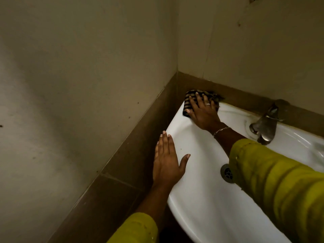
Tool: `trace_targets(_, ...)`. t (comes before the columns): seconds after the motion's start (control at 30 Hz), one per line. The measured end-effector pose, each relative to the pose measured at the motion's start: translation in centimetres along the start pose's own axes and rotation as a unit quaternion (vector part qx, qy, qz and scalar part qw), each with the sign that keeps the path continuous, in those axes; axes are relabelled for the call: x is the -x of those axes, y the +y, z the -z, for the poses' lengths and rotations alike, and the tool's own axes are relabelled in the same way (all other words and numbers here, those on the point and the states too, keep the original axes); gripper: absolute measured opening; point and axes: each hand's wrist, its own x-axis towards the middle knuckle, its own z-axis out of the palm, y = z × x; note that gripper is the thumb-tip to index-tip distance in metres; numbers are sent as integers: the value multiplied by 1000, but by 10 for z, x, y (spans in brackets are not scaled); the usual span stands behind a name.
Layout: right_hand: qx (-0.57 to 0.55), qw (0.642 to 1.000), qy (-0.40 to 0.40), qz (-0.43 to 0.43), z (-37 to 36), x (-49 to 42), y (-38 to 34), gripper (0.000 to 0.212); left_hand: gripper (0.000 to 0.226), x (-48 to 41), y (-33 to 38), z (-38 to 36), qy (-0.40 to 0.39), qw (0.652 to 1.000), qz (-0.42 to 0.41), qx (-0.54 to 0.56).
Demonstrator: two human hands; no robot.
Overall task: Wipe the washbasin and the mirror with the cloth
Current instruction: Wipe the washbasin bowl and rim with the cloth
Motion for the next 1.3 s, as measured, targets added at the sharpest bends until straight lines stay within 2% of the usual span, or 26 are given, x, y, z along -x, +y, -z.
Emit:
trace_targets(0.23,-22,999,-13,43,0,-15,-36,52,83,-1,-1,-1,0,1000,1,-1)
trace_targets(0.47,-62,990,8,123,-7,26,-73,46,87,0,0,2,7,1000,-6,9)
trace_targets(0.77,-55,988,-3,145,-12,42,-63,50,88,1,4,8,6,999,4,40)
trace_targets(0.9,-77,994,-3,80,-15,45,-47,54,89,1,5,10,4,999,5,42)
trace_targets(1.03,-36,999,21,-6,-16,60,-10,59,88,2,6,12,7,999,10,50)
trace_targets(1.3,-37,982,74,-169,-12,124,35,68,87,4,9,13,15,998,15,66)
